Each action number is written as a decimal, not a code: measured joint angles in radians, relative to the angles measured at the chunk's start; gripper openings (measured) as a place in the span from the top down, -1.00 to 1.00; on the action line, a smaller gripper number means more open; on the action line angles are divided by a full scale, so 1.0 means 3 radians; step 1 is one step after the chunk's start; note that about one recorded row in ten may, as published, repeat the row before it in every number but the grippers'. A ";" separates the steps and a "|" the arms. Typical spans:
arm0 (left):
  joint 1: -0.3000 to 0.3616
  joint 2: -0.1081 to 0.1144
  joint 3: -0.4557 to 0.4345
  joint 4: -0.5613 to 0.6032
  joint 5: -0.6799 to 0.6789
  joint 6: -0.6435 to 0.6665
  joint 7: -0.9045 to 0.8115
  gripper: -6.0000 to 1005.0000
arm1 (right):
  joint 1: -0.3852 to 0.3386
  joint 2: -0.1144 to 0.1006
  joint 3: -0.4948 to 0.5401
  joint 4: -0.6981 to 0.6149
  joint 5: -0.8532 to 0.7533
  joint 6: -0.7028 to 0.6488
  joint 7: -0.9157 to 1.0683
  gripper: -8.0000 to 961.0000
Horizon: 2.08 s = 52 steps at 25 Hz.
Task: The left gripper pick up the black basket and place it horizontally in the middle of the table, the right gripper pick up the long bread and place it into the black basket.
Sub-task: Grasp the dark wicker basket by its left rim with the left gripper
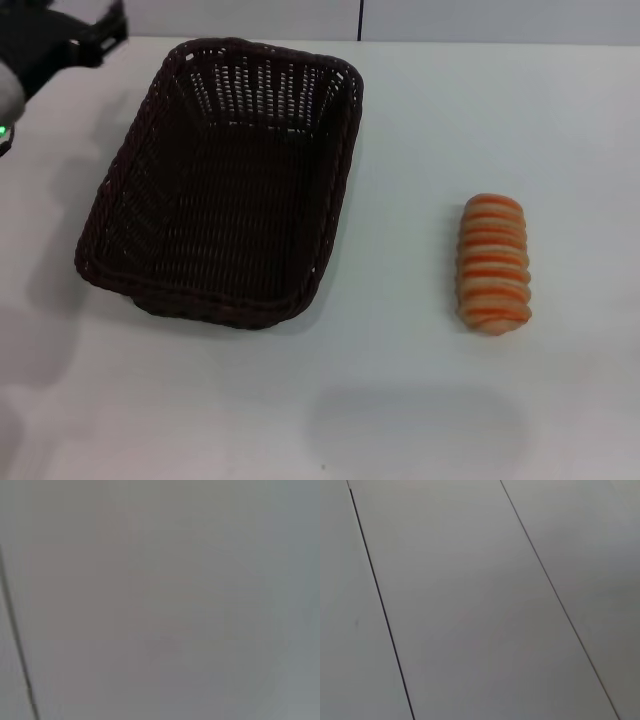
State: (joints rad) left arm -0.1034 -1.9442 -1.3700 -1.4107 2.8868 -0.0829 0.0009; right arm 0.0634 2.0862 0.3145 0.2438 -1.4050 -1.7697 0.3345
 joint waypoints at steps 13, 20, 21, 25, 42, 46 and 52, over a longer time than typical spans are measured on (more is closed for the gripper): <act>-0.0504 -0.0390 -0.0437 -0.0629 -0.0070 -0.2610 0.0815 -0.46 | 0.0018 0.0000 -0.0004 -0.0019 0.0000 0.0105 0.0000 -0.76; -0.0550 -0.0393 -0.0436 -0.0425 -0.0037 -0.2614 0.0825 -0.44 | 0.0025 0.0001 -0.0034 -0.0019 0.0000 0.0106 0.0000 -0.76; -0.0559 -0.0392 -0.0442 -0.0395 -0.0027 -0.2608 0.0825 -0.44 | 0.0027 0.0001 -0.0035 -0.0019 0.0000 0.0106 0.0000 -0.76; -0.0580 -0.0389 -0.0452 -0.0308 -0.0022 -0.2606 0.0826 -0.43 | 0.0031 0.0000 -0.0038 -0.0017 0.0000 0.0099 0.0000 -0.76; -0.0780 -0.0395 -0.0458 -0.0149 0.0005 -0.2905 0.1040 -0.08 | 0.0040 -0.0004 -0.0081 -0.0020 0.0000 0.0088 0.0000 -0.76; -0.0767 -0.0393 -0.0445 -0.0224 0.0004 -0.2908 0.1112 0.08 | 0.0039 -0.0005 -0.0082 -0.0020 0.0000 0.0088 0.0000 -0.76; -0.0797 -0.0395 -0.0447 -0.0245 -0.0064 -0.2931 0.1330 0.31 | 0.0039 -0.0005 -0.0082 -0.0020 0.0000 0.0079 0.0000 -0.76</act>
State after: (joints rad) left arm -0.3427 -2.0628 -1.5041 -1.4842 2.8677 -0.9621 0.4000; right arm 0.0751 2.0846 0.2899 0.2377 -1.4050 -1.7459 0.3344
